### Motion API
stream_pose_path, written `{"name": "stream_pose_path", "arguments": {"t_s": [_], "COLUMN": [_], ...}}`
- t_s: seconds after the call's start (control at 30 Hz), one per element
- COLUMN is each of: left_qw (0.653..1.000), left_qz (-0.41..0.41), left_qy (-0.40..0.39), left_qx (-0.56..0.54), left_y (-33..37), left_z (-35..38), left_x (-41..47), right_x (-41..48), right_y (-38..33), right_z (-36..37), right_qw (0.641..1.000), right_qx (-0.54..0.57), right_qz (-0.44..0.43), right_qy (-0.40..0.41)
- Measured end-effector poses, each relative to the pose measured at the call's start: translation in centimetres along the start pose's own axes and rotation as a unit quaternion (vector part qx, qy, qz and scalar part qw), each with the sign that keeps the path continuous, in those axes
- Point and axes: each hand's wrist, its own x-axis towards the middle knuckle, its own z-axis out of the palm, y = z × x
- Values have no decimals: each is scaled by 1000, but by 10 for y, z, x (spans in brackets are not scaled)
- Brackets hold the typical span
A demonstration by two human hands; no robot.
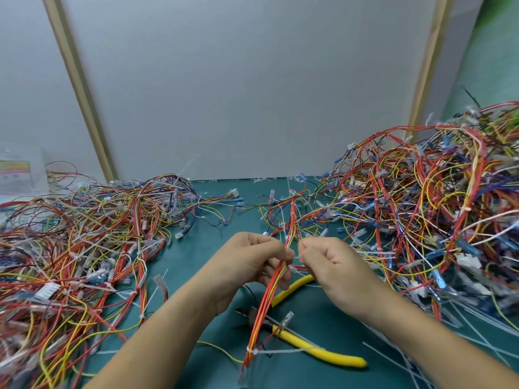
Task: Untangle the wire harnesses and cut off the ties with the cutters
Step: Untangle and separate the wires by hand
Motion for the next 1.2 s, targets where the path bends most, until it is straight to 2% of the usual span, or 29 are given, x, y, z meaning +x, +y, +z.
{"name": "stream_pose_path", "arguments": {"t_s": [0.43, 0.53, 0.63, 0.73, 0.9, 1.03, 1.13, 1.2], "left_qw": [1000, 1000, 996, 991, 993, 995, 993, 993], "left_qz": [2, -7, -16, -13, -35, -51, -43, -17], "left_qy": [-5, -29, 64, 127, 103, 90, 104, 113], "left_qx": [13, -1, -61, -28, 35, 2, -24, -30], "left_y": [-5, -5, -1, -3, -9, -10, -8, -8], "left_z": [-2, -3, -12, -15, -7, -8, -8, -9], "left_x": [4, 4, 8, 10, 9, 9, 10, 11], "right_x": [0, -4, -8, -11, -17, -17, -17, -16], "right_y": [-3, -4, -9, -17, -25, -26, -25, -24], "right_z": [1, 1, -1, -1, 1, 1, -2, -4], "right_qw": [999, 999, 995, 986, 973, 969, 980, 991], "right_qx": [-32, -30, -46, -72, -64, -38, -9, 38], "right_qz": [-12, -19, -45, -83, -120, -116, -104, -106], "right_qy": [16, -19, -74, -126, -189, -213, -172, -73]}}
